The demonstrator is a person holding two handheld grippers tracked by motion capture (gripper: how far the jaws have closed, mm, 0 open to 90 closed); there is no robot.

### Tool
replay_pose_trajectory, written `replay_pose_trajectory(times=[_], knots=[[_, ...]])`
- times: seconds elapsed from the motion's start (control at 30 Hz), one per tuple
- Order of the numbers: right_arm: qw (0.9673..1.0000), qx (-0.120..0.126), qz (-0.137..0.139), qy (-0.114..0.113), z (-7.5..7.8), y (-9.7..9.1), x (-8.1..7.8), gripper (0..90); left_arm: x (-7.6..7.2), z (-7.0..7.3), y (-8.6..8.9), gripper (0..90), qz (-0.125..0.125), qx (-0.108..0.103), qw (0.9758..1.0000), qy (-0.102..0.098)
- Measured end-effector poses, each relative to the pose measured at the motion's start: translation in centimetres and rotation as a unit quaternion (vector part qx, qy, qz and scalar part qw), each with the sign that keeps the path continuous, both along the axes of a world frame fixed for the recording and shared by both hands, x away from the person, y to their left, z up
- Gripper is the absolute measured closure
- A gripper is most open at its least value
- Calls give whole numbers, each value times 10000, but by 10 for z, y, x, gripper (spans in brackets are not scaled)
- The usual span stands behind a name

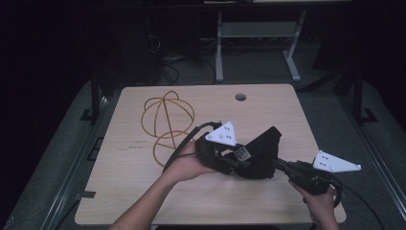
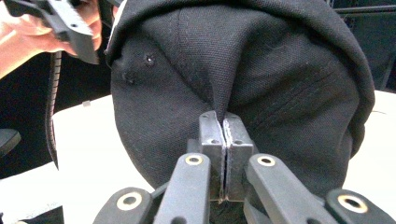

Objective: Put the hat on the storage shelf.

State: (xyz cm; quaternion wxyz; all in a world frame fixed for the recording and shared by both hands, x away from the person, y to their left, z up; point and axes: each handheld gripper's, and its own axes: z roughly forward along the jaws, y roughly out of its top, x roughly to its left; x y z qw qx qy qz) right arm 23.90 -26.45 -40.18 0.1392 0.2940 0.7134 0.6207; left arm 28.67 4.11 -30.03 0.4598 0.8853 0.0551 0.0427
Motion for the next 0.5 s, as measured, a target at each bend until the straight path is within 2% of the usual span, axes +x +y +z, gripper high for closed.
replay_pose_trajectory(times=[0.13,0.27,0.33,0.5], knots=[[10000,-72,-59,9,7,-7,3,889,0,-1,9,417,179,-48,9998,-28],[9999,-134,-99,-14,13,-11,3,888,1,-5,19,414,293,-49,9996,-3],[9998,-166,-115,-52,17,-14,5,889,1,-10,27,408,382,-155,9991,77],[9997,-229,-126,-19,19,-17,7,888,0,-17,36,404,451,-176,9987,133]])
